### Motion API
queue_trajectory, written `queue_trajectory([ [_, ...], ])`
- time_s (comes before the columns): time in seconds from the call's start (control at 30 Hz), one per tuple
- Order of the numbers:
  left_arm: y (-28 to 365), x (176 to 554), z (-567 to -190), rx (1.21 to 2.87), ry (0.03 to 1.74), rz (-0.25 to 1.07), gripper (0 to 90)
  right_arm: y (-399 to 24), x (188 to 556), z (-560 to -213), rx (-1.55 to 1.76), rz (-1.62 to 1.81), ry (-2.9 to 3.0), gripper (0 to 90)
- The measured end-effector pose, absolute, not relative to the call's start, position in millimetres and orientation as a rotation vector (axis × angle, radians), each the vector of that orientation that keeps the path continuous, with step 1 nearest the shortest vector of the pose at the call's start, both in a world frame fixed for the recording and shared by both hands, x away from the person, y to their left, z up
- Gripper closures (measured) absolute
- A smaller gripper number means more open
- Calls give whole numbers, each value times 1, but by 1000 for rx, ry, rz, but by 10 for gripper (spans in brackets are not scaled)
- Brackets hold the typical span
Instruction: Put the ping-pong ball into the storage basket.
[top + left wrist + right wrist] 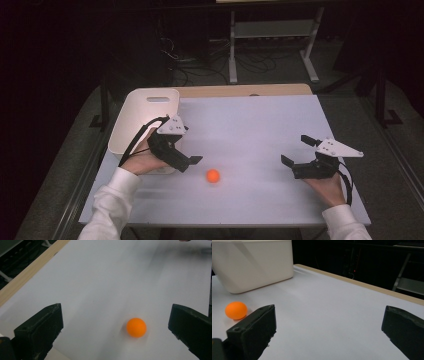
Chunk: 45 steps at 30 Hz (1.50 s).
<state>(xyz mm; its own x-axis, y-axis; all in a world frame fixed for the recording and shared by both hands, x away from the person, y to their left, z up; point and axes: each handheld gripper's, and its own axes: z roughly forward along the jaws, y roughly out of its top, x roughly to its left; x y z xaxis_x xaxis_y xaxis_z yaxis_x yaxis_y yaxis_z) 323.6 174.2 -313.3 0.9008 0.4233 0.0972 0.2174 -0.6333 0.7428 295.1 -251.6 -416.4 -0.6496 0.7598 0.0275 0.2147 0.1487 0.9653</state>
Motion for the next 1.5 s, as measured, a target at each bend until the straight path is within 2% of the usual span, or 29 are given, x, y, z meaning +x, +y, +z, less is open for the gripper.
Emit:
queue_trajectory([
  [0.43, 164, 322, -319, 2332, 438, 330, 0, -252, 295, -416, 915, 1515, 1954, 0],
  [1.5, 132, 320, -331, 2496, 414, 209, 0, -252, 295, -416, 911, 1520, 1966, 0],
])
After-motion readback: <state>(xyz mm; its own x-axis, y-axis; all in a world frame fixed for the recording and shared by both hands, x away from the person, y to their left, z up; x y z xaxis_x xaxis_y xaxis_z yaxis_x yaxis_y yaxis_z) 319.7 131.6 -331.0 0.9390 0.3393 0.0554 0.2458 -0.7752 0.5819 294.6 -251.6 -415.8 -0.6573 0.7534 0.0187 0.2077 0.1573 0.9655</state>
